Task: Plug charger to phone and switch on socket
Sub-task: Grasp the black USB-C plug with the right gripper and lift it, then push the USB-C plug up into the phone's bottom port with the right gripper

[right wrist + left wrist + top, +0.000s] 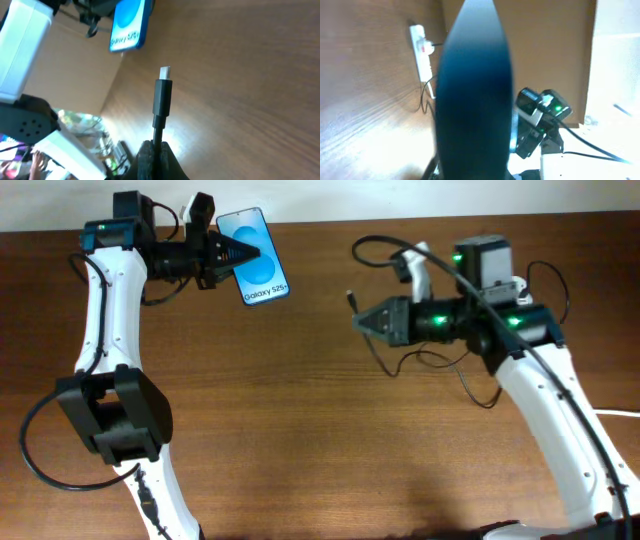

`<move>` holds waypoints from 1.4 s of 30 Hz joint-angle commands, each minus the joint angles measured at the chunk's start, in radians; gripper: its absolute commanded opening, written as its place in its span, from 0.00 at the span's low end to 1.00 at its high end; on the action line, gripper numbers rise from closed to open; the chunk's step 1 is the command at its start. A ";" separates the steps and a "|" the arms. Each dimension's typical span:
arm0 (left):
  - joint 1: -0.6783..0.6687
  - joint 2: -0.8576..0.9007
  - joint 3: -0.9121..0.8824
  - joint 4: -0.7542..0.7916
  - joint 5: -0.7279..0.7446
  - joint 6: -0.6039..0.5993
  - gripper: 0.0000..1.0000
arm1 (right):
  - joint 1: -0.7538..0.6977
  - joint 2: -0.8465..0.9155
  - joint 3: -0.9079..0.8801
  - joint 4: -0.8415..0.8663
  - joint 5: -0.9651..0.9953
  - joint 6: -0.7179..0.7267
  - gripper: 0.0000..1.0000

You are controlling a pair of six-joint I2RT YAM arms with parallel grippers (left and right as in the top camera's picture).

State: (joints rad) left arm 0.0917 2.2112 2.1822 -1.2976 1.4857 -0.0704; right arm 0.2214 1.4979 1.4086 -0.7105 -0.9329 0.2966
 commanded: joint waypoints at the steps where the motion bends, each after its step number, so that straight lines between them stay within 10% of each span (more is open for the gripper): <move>1: -0.025 -0.003 0.008 0.118 0.088 -0.061 0.00 | 0.121 0.059 -0.006 0.108 -0.028 0.095 0.04; 4: -0.061 -0.003 0.008 0.329 0.088 -0.266 0.00 | 0.208 0.117 -0.006 0.330 -0.001 0.315 0.04; 11: -0.061 -0.003 0.008 0.407 0.074 -0.485 0.00 | 0.218 0.127 -0.007 0.394 0.130 0.349 0.04; 42: -0.089 -0.003 0.008 0.459 0.016 -0.509 0.00 | 0.215 0.127 -0.007 0.424 0.145 0.363 0.04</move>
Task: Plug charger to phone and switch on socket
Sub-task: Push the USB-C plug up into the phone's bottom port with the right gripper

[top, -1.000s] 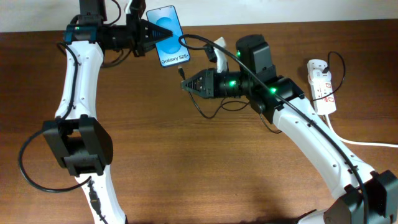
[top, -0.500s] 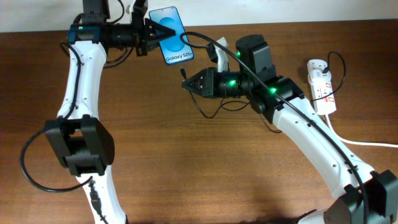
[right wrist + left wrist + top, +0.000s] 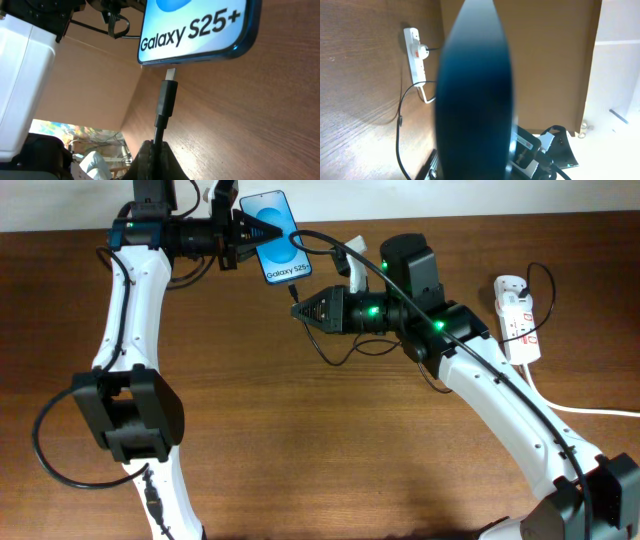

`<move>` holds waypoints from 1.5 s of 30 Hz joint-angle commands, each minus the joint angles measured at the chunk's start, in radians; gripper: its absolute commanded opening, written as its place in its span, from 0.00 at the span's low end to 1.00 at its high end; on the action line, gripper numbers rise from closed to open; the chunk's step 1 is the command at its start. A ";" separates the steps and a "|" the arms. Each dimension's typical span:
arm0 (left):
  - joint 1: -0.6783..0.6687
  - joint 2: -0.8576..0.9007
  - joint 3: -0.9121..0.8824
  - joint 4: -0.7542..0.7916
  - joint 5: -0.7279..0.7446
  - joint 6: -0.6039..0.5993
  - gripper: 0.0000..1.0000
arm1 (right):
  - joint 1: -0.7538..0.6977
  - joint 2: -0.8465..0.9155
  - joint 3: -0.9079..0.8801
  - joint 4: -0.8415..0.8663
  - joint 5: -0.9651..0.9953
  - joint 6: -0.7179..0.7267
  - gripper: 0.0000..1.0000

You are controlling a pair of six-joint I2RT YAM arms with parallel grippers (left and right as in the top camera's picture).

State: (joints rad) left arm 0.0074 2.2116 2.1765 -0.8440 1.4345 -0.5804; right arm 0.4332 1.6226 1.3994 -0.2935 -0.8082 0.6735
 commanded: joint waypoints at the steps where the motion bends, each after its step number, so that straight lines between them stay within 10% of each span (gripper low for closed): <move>1: -0.005 -0.003 0.014 0.006 0.082 0.001 0.00 | 0.003 0.003 0.002 0.007 0.028 -0.014 0.04; 45: 0.015 -0.003 0.014 0.029 0.111 -0.019 0.00 | -0.047 0.048 0.002 0.092 -0.188 -0.040 0.04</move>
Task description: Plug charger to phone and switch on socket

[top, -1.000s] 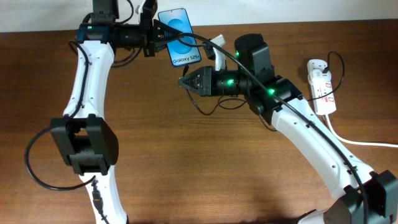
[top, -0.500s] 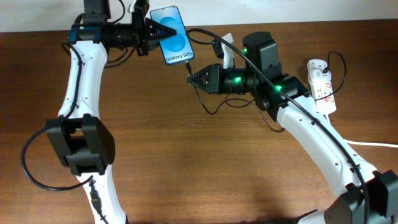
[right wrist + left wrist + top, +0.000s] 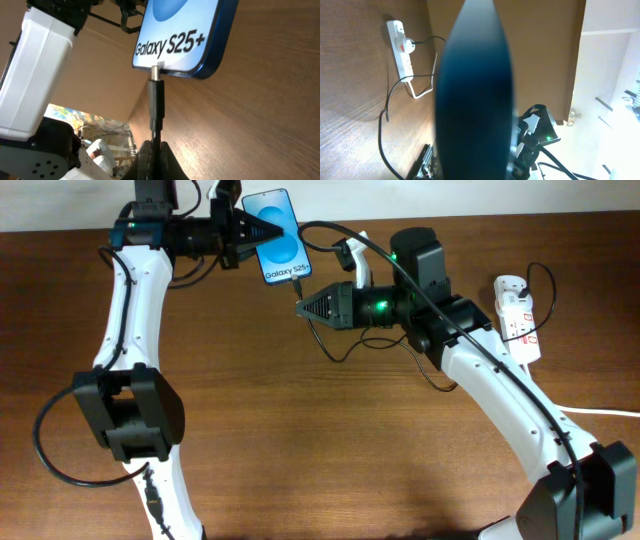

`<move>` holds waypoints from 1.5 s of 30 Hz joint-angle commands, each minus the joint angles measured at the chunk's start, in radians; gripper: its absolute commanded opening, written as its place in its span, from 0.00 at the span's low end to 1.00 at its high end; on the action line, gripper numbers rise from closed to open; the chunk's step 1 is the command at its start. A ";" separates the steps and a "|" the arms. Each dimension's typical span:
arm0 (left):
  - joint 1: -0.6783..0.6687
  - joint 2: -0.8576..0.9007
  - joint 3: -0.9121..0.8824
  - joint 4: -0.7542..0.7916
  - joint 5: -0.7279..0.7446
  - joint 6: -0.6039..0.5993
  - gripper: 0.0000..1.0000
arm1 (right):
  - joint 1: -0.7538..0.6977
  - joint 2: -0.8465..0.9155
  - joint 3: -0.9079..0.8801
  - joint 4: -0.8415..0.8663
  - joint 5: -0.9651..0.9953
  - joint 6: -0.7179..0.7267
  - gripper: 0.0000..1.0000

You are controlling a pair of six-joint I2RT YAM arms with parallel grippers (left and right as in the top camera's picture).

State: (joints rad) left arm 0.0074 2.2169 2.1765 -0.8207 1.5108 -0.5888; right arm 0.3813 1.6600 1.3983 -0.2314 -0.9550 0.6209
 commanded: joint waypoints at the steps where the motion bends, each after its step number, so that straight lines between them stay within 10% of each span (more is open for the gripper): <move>1: 0.015 -0.008 0.014 0.006 0.017 -0.013 0.00 | 0.005 0.011 0.003 0.062 -0.058 0.025 0.04; 45: -0.039 -0.008 0.014 0.081 0.016 -0.084 0.00 | -0.040 0.031 0.003 0.047 -0.032 0.035 0.04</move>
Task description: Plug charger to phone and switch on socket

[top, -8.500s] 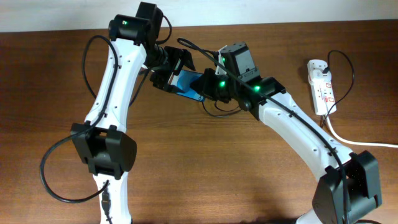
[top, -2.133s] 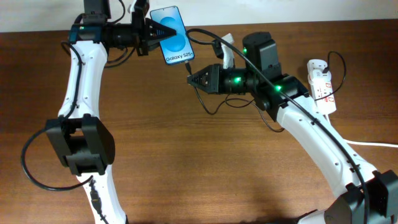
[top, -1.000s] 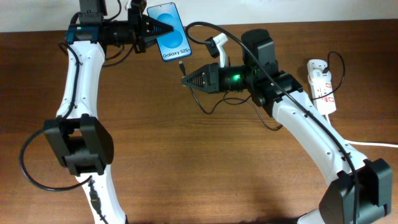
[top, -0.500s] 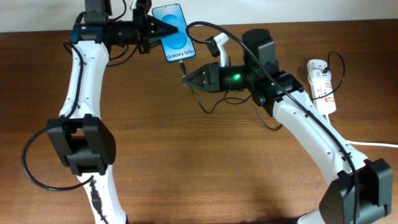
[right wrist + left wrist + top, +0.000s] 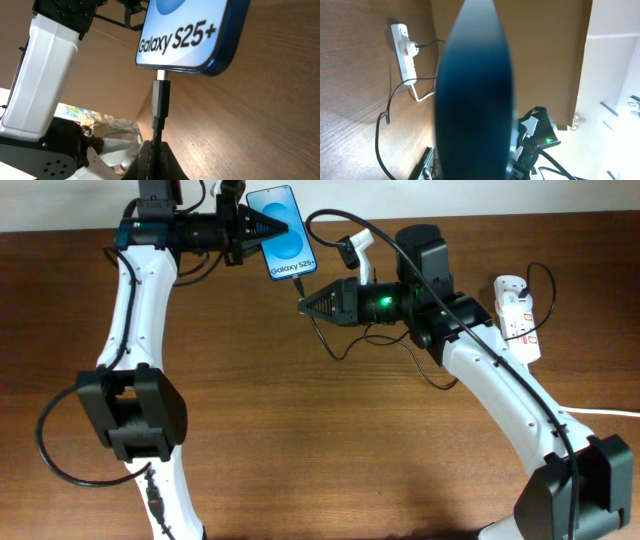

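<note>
A blue phone reading "Galaxy S25+" is held above the table's far edge, with my left gripper shut on it. In the left wrist view the phone shows edge-on and hides the fingers. My right gripper is shut on the black charger cable just behind its plug. The plug's silver tip meets the lower edge of the phone; some of the tip still shows, and how far it is in the port cannot be told. The right gripper sits just below the phone.
A white power strip lies at the right of the table with a plug in it, also seen as the strip from the left wrist. The black cable loops under the right arm. A white lead runs off the right edge.
The phone and left gripper have shifted slightly right and tilted a little. The plug tip stays against the phone's lower edge, now nearer the middle of that edge. Both grippers remain shut.
At first the phone was held at the far left and the plug well apart to the right. Then both arms stood close, the plug tip just under the phone's lower edge. Then the tip touched that edge, and it still does.
</note>
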`<move>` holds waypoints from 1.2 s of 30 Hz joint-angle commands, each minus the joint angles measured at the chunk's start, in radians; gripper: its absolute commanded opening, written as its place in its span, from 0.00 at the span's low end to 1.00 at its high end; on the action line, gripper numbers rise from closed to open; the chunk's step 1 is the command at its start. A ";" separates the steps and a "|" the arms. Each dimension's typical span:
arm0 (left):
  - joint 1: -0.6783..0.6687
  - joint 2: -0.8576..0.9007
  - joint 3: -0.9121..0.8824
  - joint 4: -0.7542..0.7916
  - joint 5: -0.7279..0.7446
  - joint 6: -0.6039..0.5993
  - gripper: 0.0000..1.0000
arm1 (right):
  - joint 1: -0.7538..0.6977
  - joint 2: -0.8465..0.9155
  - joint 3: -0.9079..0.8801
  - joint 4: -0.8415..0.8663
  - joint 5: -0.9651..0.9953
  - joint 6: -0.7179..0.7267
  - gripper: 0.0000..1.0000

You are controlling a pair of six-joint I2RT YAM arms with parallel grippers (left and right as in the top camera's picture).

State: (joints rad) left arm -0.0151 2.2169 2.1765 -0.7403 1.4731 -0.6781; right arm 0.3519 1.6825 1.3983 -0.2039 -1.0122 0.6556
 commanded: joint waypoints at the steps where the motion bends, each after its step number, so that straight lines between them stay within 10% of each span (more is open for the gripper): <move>1: -0.016 -0.008 0.014 0.000 0.053 0.011 0.00 | -0.011 0.008 0.003 0.030 0.026 0.001 0.04; 14: -0.045 -0.008 0.014 0.000 0.049 0.020 0.00 | -0.012 0.008 0.003 0.036 0.029 0.000 0.04; 16: -0.012 -0.008 0.014 0.007 0.049 0.020 0.00 | -0.012 0.008 0.003 0.016 0.024 0.000 0.23; 20: 0.052 -0.008 0.014 0.007 0.005 0.021 0.00 | -0.012 0.008 0.003 -0.002 -0.013 -0.006 0.26; 25: 0.043 -0.008 0.014 -0.022 -0.049 0.284 0.00 | -0.028 0.008 0.003 -0.081 -0.100 -0.177 0.60; 30: 0.006 -0.006 0.014 -0.500 -0.529 0.573 0.00 | -0.118 0.008 0.003 -0.328 0.155 -0.241 0.61; 36: -0.103 0.030 0.013 -0.677 -0.669 0.706 0.00 | -0.119 0.008 0.003 -0.475 0.331 -0.291 0.66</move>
State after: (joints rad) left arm -0.0750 2.2169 2.1784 -1.3891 0.8402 -0.0139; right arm 0.2333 1.6882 1.4025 -0.6453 -0.7654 0.3923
